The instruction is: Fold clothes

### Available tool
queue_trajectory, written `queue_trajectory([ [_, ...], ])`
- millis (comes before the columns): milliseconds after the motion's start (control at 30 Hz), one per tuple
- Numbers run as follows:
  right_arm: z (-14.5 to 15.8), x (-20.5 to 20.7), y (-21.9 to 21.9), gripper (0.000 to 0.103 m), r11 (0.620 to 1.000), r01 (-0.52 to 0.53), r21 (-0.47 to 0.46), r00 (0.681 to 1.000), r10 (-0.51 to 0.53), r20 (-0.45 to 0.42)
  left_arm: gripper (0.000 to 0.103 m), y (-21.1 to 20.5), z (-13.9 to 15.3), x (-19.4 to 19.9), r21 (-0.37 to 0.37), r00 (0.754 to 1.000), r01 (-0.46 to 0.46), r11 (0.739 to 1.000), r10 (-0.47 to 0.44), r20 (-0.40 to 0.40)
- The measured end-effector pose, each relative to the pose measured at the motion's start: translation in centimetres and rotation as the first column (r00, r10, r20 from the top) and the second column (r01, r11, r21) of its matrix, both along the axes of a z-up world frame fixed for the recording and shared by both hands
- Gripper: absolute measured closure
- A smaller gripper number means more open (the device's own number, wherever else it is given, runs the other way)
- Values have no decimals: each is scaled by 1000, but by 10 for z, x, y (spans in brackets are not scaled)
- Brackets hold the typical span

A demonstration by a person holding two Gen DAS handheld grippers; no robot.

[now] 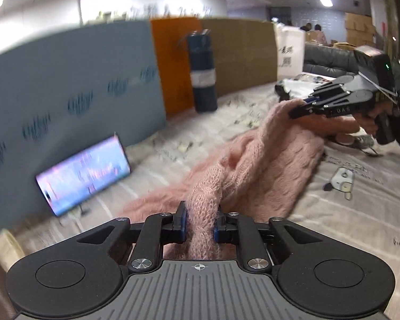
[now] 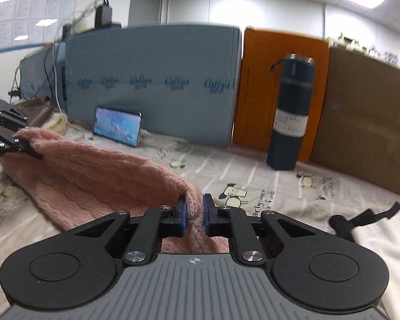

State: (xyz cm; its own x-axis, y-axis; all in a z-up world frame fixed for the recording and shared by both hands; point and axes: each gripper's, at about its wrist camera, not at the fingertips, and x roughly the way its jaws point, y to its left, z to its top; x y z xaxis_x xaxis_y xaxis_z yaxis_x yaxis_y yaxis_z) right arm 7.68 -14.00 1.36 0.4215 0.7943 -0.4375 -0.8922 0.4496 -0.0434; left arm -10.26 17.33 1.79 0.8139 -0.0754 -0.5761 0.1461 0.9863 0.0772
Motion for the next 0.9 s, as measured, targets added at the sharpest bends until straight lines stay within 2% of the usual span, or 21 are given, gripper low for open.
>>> queue_trajectory([
  [33,-3,4,4,92,1000,-2,-11,1000,2,-8,82,7,-2,5,-26,1000,-17,1000,17,-7],
  [100,-9,13,11,92,999,-6,-33,1000,5,-25,72,19,-5,10,-71,999,-50,996,50,-2],
  [133,-11,15,13,92,999,-3,-41,1000,1,-29,58,25,-7,12,-92,998,-66,994,66,2],
  [167,-13,17,14,91,999,1,-47,999,-3,-33,35,29,-8,14,-102,997,-81,991,82,9],
  [200,-15,19,14,89,999,8,-52,999,-10,-36,27,33,-9,16,-107,995,-98,989,100,14],
  [233,-17,21,13,85,998,20,-52,999,-22,-40,25,37,-10,17,-117,993,-116,986,118,16],
  [300,-19,26,7,65,997,58,-46,997,-60,-49,25,44,-13,21,-129,989,-142,982,144,11],
  [500,-19,32,-34,51,980,197,-3,977,-197,-87,20,61,-33,38,-130,977,-208,969,201,-64],
  [600,-19,35,-56,50,963,268,19,958,-265,-110,18,62,-34,35,-136,978,-208,969,205,-37],
  [667,-19,36,-71,46,948,317,35,942,-310,-127,18,55,-27,27,-129,984,-175,976,179,24],
  [767,-17,31,-99,37,894,435,108,892,-412,-184,17,41,-12,17,-115,989,-87,989,100,109],
  [833,-19,28,-108,37,855,502,127,853,-467,-233,17,30,-6,19,-99,992,-28,995,40,119],
  [900,-22,25,-109,37,829,547,112,822,-506,-262,17,21,-5,28,-74,995,20,997,-13,94],
])
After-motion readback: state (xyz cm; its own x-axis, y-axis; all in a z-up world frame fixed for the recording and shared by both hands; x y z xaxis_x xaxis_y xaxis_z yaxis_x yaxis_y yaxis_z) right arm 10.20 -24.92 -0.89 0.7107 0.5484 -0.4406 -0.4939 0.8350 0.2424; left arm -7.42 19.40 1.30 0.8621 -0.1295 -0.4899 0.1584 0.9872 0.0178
